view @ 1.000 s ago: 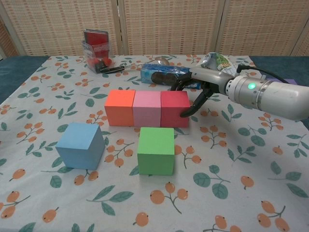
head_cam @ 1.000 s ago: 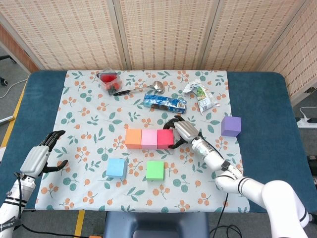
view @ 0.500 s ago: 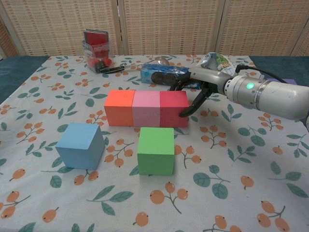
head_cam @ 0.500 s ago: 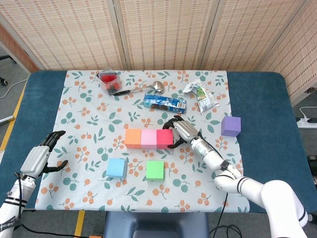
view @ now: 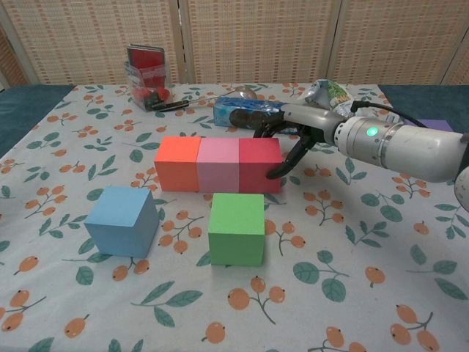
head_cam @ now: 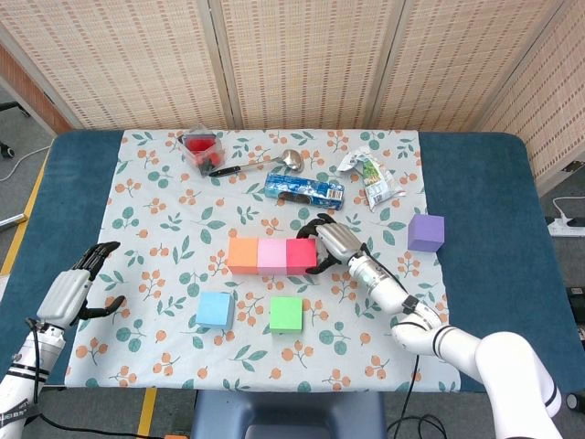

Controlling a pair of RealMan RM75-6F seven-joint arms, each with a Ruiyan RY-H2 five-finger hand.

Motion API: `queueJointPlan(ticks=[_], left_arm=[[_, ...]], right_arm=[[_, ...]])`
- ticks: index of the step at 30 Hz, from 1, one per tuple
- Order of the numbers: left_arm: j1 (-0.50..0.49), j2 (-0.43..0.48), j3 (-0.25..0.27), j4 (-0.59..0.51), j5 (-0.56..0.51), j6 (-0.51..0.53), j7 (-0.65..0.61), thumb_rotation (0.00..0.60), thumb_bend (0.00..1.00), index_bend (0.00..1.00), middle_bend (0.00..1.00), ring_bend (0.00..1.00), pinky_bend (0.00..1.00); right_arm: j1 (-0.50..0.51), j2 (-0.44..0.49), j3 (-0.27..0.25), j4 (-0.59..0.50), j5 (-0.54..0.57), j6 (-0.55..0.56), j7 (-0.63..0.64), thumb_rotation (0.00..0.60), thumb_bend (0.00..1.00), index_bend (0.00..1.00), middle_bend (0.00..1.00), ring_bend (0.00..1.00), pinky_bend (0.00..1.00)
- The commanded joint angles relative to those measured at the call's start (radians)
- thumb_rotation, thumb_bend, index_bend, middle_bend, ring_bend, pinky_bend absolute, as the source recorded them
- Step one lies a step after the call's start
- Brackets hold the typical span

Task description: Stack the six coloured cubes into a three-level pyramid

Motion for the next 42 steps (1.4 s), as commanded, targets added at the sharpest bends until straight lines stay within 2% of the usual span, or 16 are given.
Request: queueJointPlan(ticks=[1, 6, 9, 11, 13, 21, 25, 28, 32, 36, 42], left_arm=[[0.0, -0.001, 0.0, 0.002, 0.0, 0.0, -0.002, 0.6, 0.31, 0.05, 0.06, 0.0, 0.21], [0.0, -0.004, -0.001, 0.007, 0.0, 0.001, -0.006, 0.6, 0.31, 0.05, 0.05, 0.0, 0.21], [0.001, -0.005, -0.001, 0.009, 0.001, 0.002, -0.009, 0.6, 0.31, 0.05, 0.05, 0.0, 0.21], [0.001, -0.006, 0.0, 0.01, 0.001, 0.002, -0.009, 0.6, 0.31, 0.05, 0.06, 0.0, 0.21], [0.0, -0.006, 0.0, 0.009, 0.003, 0.001, -0.009, 0.6, 0.31, 0.05, 0.05, 0.0, 0.2], [-0.002, 0.0, -0.004, -0.007, 0.002, 0.004, 0.004, 0.6, 0.31, 0.05, 0.05, 0.0, 0.18], [-0.002, 0.002, -0.004, -0.012, 0.002, 0.005, 0.008, 0.6, 0.31, 0.05, 0.05, 0.0, 0.18], [-0.004, 0.008, -0.007, -0.029, 0.005, 0.008, 0.024, 0.6, 0.31, 0.04, 0.05, 0.0, 0.18], [-0.006, 0.012, -0.009, -0.043, 0.001, 0.007, 0.037, 0.6, 0.31, 0.04, 0.06, 0.0, 0.18], [-0.008, 0.015, -0.01, -0.049, -0.006, 0.001, 0.045, 0.6, 0.31, 0.04, 0.05, 0.0, 0.18], [-0.011, 0.015, -0.012, -0.047, -0.019, -0.011, 0.049, 0.6, 0.31, 0.04, 0.06, 0.0, 0.18]], right_arm=[[0.002, -0.003, 0.0, 0.004, 0.0, -0.002, 0.0, 0.6, 0.03, 0.34, 0.39, 0.16, 0.02], [0.004, -0.002, -0.004, 0.001, -0.003, -0.006, -0.001, 0.6, 0.03, 0.28, 0.39, 0.14, 0.01], [0.004, 0.004, -0.007, -0.007, -0.004, -0.012, -0.001, 0.6, 0.03, 0.16, 0.36, 0.08, 0.0], [0.004, 0.009, -0.009, -0.013, -0.002, -0.018, -0.002, 0.6, 0.03, 0.05, 0.29, 0.03, 0.0], [0.005, 0.015, -0.01, -0.021, 0.003, -0.03, -0.008, 0.6, 0.03, 0.01, 0.24, 0.0, 0.0], [0.0, 0.069, -0.012, -0.092, 0.019, -0.06, -0.04, 0.6, 0.03, 0.0, 0.03, 0.0, 0.0], [-0.005, 0.09, -0.01, -0.117, 0.021, -0.055, -0.047, 0.6, 0.03, 0.0, 0.01, 0.0, 0.0], [-0.025, 0.189, -0.014, -0.198, 0.022, -0.039, -0.091, 0.6, 0.03, 0.0, 0.01, 0.0, 0.0], [-0.028, 0.237, -0.006, -0.237, 0.055, -0.062, -0.131, 0.6, 0.03, 0.0, 0.01, 0.0, 0.0], [-0.02, 0.237, 0.004, -0.221, 0.081, -0.084, -0.149, 0.6, 0.04, 0.0, 0.01, 0.0, 0.0], [0.013, 0.168, 0.021, -0.122, 0.088, -0.112, -0.141, 0.6, 0.04, 0.0, 0.01, 0.0, 0.0]])
